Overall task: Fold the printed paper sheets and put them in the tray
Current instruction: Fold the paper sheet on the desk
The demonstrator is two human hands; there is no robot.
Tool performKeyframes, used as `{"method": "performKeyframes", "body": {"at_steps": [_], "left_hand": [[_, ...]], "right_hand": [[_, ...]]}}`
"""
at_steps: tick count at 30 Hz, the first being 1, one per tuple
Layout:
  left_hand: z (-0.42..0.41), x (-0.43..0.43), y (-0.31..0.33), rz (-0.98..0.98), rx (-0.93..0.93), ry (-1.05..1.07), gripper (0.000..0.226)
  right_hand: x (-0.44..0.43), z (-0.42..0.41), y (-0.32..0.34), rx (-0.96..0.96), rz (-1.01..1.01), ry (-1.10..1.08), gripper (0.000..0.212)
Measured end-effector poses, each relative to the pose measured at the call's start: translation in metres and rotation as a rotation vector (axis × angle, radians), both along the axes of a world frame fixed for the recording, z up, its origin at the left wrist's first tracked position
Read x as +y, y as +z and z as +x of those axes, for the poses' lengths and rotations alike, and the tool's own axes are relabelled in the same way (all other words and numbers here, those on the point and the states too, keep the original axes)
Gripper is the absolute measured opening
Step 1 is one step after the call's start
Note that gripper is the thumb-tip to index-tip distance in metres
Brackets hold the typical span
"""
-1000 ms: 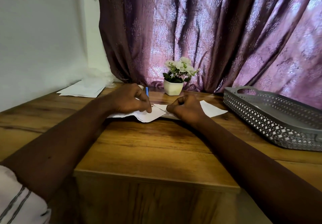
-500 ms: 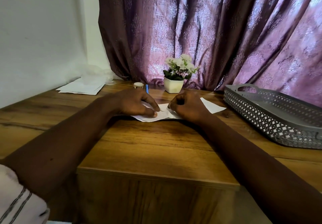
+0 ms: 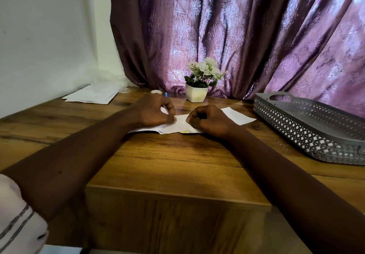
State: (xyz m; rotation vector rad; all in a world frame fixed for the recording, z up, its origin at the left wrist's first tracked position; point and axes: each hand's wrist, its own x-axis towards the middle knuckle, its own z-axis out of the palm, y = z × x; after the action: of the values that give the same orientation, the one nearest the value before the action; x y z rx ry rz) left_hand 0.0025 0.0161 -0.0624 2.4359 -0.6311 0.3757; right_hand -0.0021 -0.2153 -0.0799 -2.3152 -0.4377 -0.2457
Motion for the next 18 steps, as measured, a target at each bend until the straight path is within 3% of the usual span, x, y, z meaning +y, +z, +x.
{"method": "performKeyframes", "body": {"at_steps": [4, 12, 18], "left_hand": [[0.001, 0.006, 0.006, 0.014, 0.018, -0.044, 0.022], [0.006, 0.013, 0.0, -0.422, 0.336, -0.202, 0.029], [0.005, 0.009, 0.0, -0.21, 0.193, -0.146, 0.026]], "right_hand": [[0.001, -0.002, 0.001, -0.035, -0.028, -0.007, 0.009], [0.003, -0.004, 0.0, -0.084, -0.076, -0.017, 0.005], [0.004, -0.007, -0.001, -0.065, -0.04, -0.025, 0.014]]}}
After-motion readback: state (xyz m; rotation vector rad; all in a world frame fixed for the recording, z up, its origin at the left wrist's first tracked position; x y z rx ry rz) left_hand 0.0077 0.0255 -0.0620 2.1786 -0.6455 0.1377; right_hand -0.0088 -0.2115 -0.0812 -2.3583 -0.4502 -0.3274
